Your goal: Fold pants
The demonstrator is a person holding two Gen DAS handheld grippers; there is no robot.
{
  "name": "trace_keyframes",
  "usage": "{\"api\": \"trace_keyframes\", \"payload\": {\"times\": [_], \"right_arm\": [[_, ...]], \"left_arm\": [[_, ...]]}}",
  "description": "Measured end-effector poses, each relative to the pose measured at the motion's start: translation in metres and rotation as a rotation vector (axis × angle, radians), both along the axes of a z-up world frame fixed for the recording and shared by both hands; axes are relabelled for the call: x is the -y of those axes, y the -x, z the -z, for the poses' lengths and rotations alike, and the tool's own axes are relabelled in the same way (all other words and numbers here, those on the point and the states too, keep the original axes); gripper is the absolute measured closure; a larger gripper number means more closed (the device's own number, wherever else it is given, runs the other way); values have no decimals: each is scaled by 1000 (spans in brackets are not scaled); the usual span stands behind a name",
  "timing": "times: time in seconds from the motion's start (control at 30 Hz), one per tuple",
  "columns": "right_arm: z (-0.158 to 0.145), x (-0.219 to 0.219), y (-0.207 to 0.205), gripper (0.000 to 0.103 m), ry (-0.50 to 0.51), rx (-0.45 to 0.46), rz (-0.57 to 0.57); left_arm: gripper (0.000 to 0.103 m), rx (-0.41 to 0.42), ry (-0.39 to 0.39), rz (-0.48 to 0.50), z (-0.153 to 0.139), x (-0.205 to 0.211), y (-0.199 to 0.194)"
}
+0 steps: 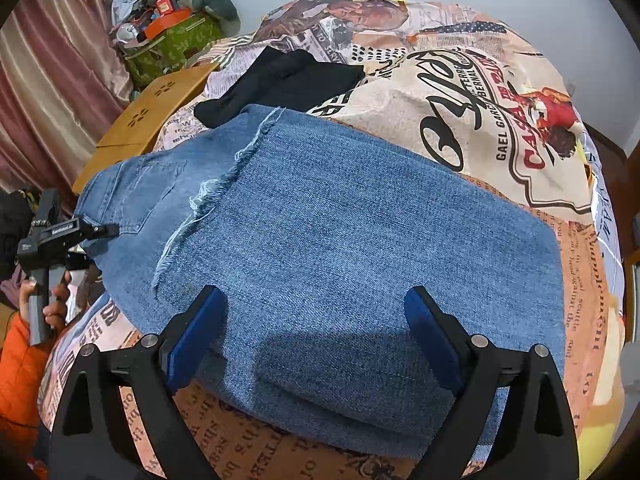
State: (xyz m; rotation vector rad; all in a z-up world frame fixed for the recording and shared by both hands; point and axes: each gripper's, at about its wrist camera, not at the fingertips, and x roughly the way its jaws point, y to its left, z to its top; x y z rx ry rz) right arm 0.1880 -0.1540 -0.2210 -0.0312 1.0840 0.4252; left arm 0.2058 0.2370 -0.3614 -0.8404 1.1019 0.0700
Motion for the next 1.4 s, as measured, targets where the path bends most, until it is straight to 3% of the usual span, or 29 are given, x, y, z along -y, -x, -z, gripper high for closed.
{"api": "trace_keyframes", "payload": {"times": [0.1,0.23,0.47,0.63,0.83,1.07,1.23,1.4], "right_arm": [[1,-1,0,11,-2,0,-3],[0,-1,0,11,-3,0,-6],[-12,11,10,11,-49,6,-21],[-24,50,17,11,-110,40,77],[-4,91,15,11,-90,6,208],[17,93,7,14,-124,-52,160],[18,94,10,14,-149,-43,154],[19,98,11,14,-189,-45,157]], "left_arm": [[59,38,-41,-26,-13,0,-1],[75,74,-230,-25,-48,8,-1],[80,170,-553,12,-129,23,4],[81,290,-720,2,-199,43,3],[82,468,-791,76,-266,105,-11],[82,657,-836,253,-317,210,-34],[83,702,-823,381,-323,283,-59],[83,682,-754,512,-305,342,-72]]}}
